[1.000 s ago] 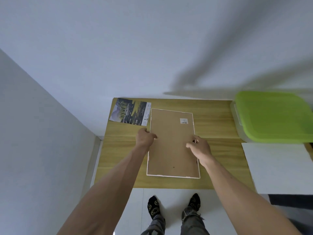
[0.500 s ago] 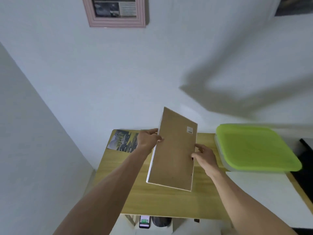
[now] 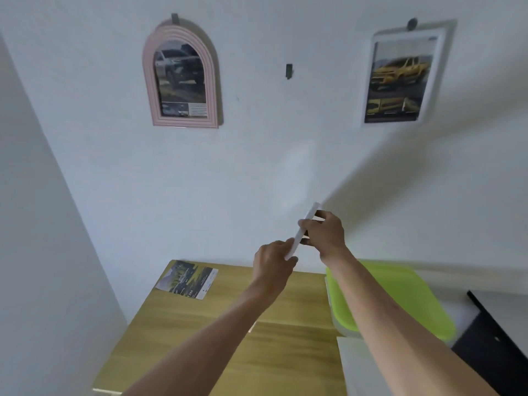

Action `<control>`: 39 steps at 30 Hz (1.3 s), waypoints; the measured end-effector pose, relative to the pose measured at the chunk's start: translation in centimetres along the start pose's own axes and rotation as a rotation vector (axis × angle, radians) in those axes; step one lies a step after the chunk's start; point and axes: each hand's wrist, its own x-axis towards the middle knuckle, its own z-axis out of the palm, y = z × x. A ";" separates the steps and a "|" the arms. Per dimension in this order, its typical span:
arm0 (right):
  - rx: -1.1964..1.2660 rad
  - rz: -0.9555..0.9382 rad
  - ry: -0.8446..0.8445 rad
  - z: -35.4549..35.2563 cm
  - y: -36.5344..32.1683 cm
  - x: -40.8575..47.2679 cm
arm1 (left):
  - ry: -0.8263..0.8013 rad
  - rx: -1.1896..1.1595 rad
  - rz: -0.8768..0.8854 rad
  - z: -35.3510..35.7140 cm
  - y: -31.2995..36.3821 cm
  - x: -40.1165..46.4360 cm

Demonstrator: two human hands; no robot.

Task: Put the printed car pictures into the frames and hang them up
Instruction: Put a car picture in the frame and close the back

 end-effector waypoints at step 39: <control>-0.413 -0.668 0.141 -0.4 -20.1 16.4 | 0.314 -0.260 0.149 -19.1 5.2 28.7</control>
